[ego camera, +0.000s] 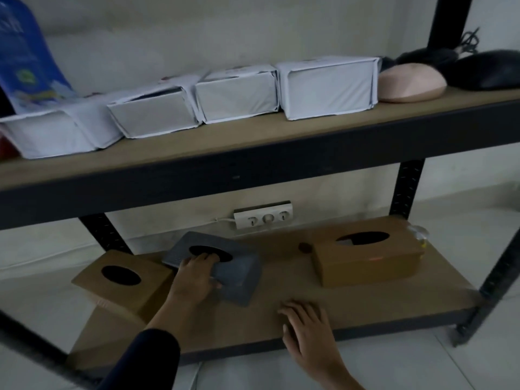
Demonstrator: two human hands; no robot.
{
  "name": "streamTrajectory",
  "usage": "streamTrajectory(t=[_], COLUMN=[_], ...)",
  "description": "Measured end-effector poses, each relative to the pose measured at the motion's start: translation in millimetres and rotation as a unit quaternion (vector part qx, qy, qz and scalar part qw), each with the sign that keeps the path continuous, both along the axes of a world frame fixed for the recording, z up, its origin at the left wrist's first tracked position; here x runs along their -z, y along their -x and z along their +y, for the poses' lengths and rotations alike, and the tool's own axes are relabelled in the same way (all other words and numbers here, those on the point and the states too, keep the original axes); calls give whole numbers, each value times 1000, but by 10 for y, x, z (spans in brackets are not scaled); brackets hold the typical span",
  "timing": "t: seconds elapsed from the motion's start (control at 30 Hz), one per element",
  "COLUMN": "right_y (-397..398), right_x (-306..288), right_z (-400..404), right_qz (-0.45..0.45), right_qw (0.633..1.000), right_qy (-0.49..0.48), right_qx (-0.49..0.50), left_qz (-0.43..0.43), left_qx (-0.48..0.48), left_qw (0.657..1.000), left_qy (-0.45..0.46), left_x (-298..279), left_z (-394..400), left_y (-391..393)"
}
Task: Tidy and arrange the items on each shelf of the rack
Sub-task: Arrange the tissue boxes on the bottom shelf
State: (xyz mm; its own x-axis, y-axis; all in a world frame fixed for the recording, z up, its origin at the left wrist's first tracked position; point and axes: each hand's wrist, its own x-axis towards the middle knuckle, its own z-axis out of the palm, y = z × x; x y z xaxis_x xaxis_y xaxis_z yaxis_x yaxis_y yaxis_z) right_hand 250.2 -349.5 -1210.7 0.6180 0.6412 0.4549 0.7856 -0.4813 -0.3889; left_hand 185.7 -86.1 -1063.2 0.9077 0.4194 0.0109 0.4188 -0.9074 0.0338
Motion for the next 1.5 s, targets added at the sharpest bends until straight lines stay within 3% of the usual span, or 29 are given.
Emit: streamTrajectory(t=[0.23, 0.47, 0.7, 1.27, 1.5], right_y=[4, 15, 15, 20, 172], right_x=[13, 0, -36, -15, 11], right_z=[-224, -315, -338, -337, -13], right_qz=[10, 22, 29, 5, -33], right_qw=[999, 998, 997, 996, 998], right_qy=[31, 51, 69, 82, 43], right_qx=[40, 31, 21, 30, -10], left_qz=[-71, -101, -116, -106, -194], left_qx=[70, 75, 78, 103, 26], left_qw=[992, 980, 973, 977, 976], left_qy=[73, 156, 182, 152, 95], left_x=[80, 239, 304, 276, -139], left_z=[-549, -872, -937, -1092, -563], left_y=[-402, -635, -727, -763, -305])
